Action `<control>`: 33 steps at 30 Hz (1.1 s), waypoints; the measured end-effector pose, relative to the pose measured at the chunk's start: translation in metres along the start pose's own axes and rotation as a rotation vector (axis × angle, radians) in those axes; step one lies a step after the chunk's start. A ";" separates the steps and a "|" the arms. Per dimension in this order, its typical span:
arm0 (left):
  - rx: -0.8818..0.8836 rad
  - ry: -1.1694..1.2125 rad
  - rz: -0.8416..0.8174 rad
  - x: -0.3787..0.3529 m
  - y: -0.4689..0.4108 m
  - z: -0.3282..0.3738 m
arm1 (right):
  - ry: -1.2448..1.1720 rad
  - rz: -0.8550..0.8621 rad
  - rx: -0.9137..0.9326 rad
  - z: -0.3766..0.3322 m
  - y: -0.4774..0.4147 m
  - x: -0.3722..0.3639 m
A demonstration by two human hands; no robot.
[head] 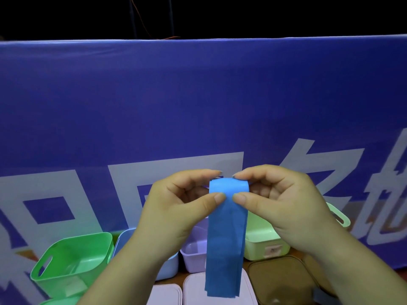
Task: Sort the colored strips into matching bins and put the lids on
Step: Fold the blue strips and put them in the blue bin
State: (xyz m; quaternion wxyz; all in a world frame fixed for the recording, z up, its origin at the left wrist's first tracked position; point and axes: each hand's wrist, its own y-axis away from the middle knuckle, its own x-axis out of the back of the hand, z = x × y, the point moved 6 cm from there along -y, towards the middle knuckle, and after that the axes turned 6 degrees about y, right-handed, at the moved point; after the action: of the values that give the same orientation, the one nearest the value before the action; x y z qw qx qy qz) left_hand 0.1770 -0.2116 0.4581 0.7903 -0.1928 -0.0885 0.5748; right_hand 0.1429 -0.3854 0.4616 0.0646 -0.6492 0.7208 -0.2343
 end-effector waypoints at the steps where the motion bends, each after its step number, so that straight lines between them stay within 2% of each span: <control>1: -0.021 -0.005 -0.011 -0.001 0.001 0.001 | -0.011 0.000 -0.013 0.000 0.000 0.000; 6: -0.108 -0.047 -0.009 -0.002 0.003 0.003 | -0.048 -0.012 -0.056 0.002 0.000 0.000; 13: -0.144 -0.131 -0.002 -0.002 0.004 0.005 | -0.008 -0.030 -0.069 0.004 0.002 0.001; 20: -0.095 -0.106 0.025 -0.002 0.004 0.001 | 0.052 -0.058 -0.054 0.009 0.002 0.001; 29: -0.024 -0.061 0.040 -0.001 0.003 -0.001 | 0.088 -0.008 0.097 0.003 0.008 0.000; 33: -0.032 -0.051 0.028 -0.003 0.004 0.001 | 0.094 0.022 0.094 0.003 0.009 0.001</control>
State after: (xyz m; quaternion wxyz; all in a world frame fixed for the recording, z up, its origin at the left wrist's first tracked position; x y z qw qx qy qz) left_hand 0.1725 -0.2132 0.4578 0.7764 -0.1919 -0.1152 0.5892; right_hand 0.1359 -0.3869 0.4559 0.0637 -0.6259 0.7183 -0.2971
